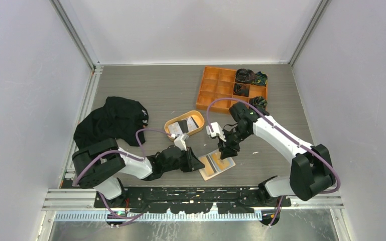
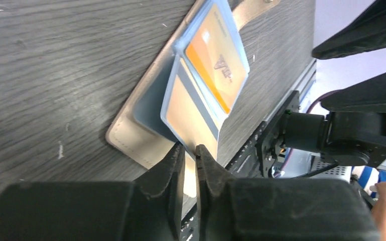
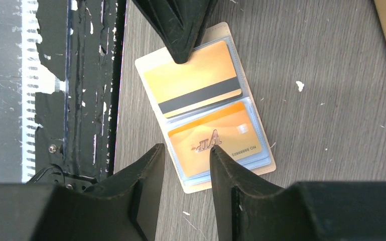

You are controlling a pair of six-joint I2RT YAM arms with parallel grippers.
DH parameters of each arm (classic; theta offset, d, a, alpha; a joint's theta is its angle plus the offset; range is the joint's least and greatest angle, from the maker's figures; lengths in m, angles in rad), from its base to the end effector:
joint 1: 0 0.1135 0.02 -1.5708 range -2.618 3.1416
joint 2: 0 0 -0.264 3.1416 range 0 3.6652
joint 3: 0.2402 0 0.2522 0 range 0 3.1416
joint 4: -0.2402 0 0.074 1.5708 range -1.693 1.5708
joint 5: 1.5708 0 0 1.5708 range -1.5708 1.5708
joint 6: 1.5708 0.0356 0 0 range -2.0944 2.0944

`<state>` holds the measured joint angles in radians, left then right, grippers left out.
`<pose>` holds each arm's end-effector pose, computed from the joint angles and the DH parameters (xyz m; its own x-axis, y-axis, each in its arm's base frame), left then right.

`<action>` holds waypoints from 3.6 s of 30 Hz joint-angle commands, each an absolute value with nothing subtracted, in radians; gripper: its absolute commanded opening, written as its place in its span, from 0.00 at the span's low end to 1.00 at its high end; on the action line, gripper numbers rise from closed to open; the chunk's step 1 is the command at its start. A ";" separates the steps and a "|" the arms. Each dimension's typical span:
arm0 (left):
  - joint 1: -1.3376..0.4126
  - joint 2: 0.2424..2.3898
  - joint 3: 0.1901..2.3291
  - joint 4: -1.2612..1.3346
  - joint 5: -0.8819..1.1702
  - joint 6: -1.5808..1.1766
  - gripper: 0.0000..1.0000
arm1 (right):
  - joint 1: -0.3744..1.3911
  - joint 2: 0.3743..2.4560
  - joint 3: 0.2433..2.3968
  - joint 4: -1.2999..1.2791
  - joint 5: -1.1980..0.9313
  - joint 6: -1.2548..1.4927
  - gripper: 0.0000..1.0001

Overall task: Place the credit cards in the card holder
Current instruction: Insert the credit card into the card holder, then turn over the card slot in the card holder.

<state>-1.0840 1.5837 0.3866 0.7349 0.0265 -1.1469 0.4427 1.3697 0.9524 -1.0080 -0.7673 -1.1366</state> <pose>0.1240 -0.2362 0.1225 -0.9012 -0.2450 -0.3574 0.1778 0.5430 -0.8207 0.1972 0.1208 0.2292 -0.0139 -0.7292 -0.6841 -0.9791 -0.1290 0.1574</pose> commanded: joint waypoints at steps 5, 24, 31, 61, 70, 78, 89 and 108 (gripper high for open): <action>-1.046 1.503 0.456 0.561 -0.027 -1.063 0.07 | 0.436 1.312 0.950 -1.002 -0.797 -1.176 0.44; -0.961 1.146 0.577 0.140 -0.079 -0.777 0.39 | 0.329 1.131 0.909 -0.936 -0.812 -1.126 0.75; -0.938 1.015 0.433 0.338 -0.114 -0.693 0.86 | 0.277 1.168 0.895 -0.984 -0.883 -1.157 0.99; -1.056 1.620 0.654 0.418 0.024 -1.052 0.39 | 0.257 1.889 1.223 -1.173 -0.813 -0.546 0.48; -1.065 1.668 0.655 0.431 0.030 -1.089 0.37 | 0.273 1.946 1.234 -1.149 -0.791 -0.494 0.43; -1.065 1.676 0.650 0.431 0.026 -1.092 0.36 | 0.274 1.980 1.236 -1.118 -0.753 -0.448 0.42; -1.070 1.695 0.647 0.448 0.033 -1.101 0.35 | 0.282 2.018 1.242 -1.097 -0.717 -0.411 0.44; -1.072 1.712 0.630 0.507 0.057 -1.110 0.41 | 0.283 2.038 1.298 -1.234 -0.925 -0.518 0.41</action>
<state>-1.0668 1.6970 0.6445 0.4553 0.0505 -1.1042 0.2787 2.0247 1.2606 -1.1763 -0.8558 -0.4820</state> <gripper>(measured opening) 0.392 0.417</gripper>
